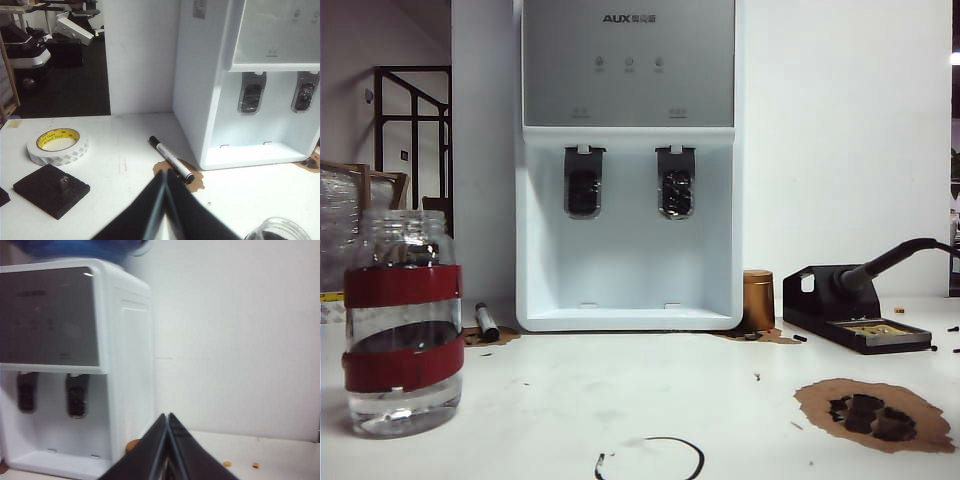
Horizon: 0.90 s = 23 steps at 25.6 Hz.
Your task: Pick up the water bottle with two loops of red belts, then reach the front water dispenser and gently press the gray-black baffle horizontally to get a little water.
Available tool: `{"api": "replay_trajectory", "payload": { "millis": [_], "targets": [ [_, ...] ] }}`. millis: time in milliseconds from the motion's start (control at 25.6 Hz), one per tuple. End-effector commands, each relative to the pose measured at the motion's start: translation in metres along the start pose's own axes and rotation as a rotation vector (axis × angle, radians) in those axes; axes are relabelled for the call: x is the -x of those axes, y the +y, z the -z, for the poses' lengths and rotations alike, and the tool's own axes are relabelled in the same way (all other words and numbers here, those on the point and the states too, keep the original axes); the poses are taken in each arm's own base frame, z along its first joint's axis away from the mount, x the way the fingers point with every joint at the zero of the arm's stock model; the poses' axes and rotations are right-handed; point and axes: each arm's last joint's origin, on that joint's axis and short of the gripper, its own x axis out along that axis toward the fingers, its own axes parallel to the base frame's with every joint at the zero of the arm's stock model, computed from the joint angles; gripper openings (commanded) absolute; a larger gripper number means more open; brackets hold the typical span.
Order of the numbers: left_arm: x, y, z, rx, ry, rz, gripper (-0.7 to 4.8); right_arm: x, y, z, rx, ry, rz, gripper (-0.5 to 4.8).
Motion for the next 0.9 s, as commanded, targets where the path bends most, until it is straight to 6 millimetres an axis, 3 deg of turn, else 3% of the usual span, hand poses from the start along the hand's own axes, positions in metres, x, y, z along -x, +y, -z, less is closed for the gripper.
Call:
{"api": "replay_trajectory", "payload": {
  "millis": [39, 897],
  "targets": [
    [0.0008, -0.0001, -0.0022, 0.002, -0.012, 0.003, -0.04, 0.0001, 0.0013, -0.0017, 0.004, -0.014, -0.054, -0.01],
    [0.0008, -0.0001, -0.0022, 0.002, -0.012, 0.003, -0.04, 0.0002, 0.0004, 0.0021, 0.002, 0.025, -0.050, -0.01]
  ]
}}
